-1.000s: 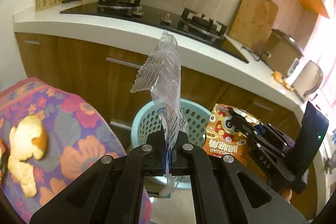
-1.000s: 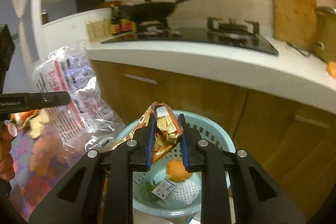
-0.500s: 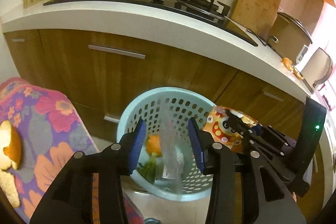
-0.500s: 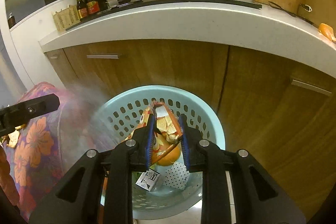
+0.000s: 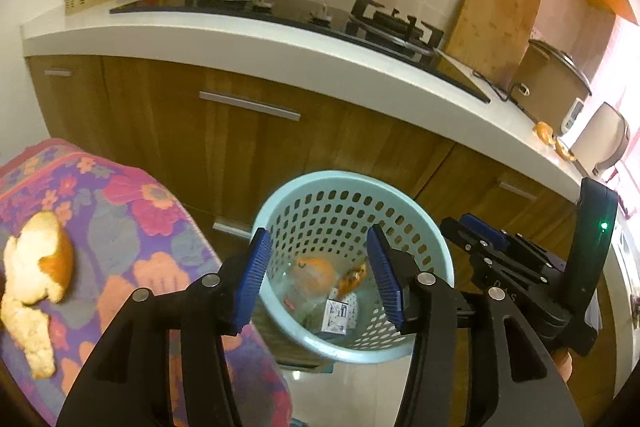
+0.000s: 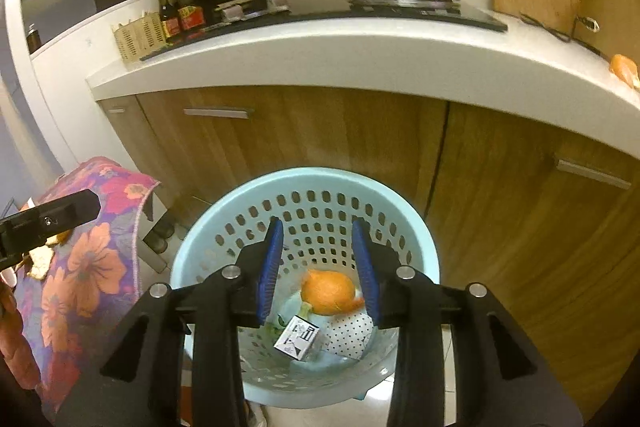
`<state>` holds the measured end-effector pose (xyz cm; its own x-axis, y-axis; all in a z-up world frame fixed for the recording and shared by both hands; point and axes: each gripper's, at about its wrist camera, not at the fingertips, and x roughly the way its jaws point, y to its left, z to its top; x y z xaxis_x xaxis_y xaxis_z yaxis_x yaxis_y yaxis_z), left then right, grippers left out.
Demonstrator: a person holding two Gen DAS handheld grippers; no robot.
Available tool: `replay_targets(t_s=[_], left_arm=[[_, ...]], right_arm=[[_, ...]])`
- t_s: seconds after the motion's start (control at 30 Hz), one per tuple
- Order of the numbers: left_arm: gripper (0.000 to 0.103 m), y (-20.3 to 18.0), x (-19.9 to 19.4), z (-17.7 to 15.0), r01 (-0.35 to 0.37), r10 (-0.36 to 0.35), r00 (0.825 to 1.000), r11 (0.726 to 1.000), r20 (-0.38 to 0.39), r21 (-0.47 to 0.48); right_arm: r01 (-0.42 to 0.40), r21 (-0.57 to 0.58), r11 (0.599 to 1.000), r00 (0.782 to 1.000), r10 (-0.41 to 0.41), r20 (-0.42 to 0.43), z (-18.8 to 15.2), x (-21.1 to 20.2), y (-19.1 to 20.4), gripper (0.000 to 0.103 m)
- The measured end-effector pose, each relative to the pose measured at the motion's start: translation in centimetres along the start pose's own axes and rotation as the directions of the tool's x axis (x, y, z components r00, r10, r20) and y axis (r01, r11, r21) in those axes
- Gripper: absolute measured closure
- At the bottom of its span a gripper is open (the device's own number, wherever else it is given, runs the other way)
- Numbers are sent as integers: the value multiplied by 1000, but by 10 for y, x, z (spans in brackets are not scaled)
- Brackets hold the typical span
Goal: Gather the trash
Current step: 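Carry the plastic bag and snack wrapper over the wastebasket and open both tools, then move both open tools back over the table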
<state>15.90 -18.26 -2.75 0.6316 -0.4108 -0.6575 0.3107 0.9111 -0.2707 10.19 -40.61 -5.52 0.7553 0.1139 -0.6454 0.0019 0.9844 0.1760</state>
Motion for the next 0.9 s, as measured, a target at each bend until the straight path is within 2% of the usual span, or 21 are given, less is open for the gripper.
replay_targets(t_s=[0.17, 0.23, 0.43, 0.47, 0.5, 0.57, 0.73, 0.8, 0.9], left_arm=[[52, 8, -29, -3, -11, 11, 999, 1000, 49, -15], [51, 15, -45, -4, 6, -4, 997, 999, 73, -37], [46, 38, -97, -12, -8, 19, 987, 997, 158, -72], [46, 46, -110, -16, -19, 34, 984, 996, 177, -85], [46, 52, -119, -19, -29, 46, 981, 995, 190, -94], [46, 65, -139, -27, -65, 90, 972, 991, 218, -118], [45, 114, -192, -54, -178, 232, 938, 960, 258, -216], [45, 138, -217, -69, -263, 336, 906, 924, 259, -278], [45, 170, -249, -89, -314, 417, 871, 879, 261, -359]], right_arm=[[-40, -51, 998, 999, 41, 29, 3, -16, 26, 71], [-64, -74, 995, 997, 67, 34, 4, -20, 39, 71], [-134, -235, 963, 987, 151, 55, 0, -37, 99, 70], [-150, -248, 957, 984, 168, 53, -1, -40, 108, 67], [-163, -269, 949, 982, 183, 52, -1, -42, 121, 59], [-176, -302, 937, 978, 202, 57, -3, -45, 140, 55], [-240, -382, 893, 961, 274, 37, -11, -47, 194, 55], [-249, -407, 879, 957, 289, 39, -16, -47, 212, 55], [-281, -437, 855, 947, 322, 21, -22, -44, 240, 55]])
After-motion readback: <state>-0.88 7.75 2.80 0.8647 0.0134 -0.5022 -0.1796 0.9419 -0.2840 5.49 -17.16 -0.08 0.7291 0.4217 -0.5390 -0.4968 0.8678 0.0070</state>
